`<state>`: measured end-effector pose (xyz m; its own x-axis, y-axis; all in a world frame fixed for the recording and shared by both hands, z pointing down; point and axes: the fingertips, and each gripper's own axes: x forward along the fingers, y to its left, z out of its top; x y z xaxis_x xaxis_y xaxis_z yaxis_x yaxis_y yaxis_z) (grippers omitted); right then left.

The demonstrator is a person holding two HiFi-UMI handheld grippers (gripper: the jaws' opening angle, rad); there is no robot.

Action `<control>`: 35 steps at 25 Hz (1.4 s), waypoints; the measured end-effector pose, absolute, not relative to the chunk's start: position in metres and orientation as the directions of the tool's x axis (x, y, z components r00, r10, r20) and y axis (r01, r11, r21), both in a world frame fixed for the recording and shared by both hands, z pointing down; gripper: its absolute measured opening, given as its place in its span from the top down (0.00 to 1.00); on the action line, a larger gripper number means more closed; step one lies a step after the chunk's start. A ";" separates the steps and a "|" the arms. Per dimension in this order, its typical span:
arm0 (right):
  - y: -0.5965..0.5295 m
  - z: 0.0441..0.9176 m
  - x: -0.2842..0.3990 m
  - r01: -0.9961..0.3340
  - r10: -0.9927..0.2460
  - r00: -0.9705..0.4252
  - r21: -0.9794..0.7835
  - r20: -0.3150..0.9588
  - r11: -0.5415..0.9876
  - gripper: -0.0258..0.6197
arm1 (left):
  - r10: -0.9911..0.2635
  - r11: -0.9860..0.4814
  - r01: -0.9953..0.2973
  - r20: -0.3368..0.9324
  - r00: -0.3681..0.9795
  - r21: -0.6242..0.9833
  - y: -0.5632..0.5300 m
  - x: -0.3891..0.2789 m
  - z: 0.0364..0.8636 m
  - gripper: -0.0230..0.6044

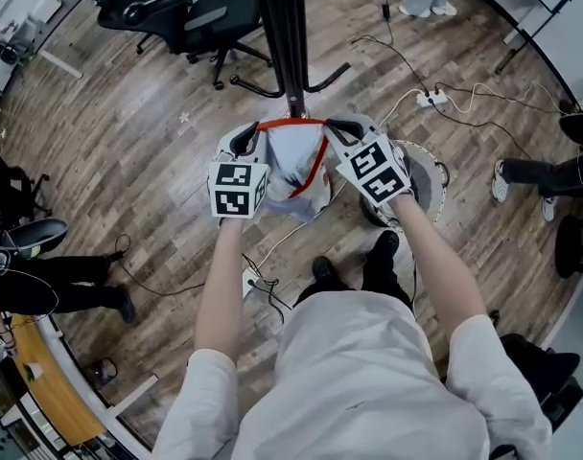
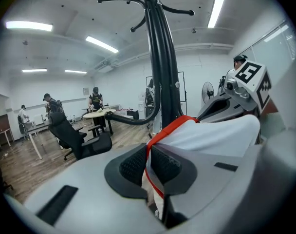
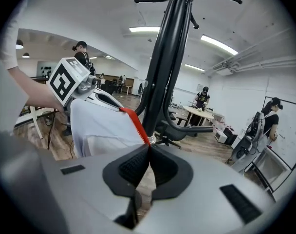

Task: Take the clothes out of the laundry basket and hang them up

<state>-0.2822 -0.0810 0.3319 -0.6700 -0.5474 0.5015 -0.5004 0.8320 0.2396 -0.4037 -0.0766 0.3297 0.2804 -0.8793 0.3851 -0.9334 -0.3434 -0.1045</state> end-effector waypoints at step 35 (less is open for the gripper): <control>-0.061 0.378 -0.307 -0.538 -0.462 -0.741 -0.020 0.488 0.843 0.93 | -0.787 -0.515 -0.855 0.358 0.502 0.067 -0.052 -0.355 0.375 0.91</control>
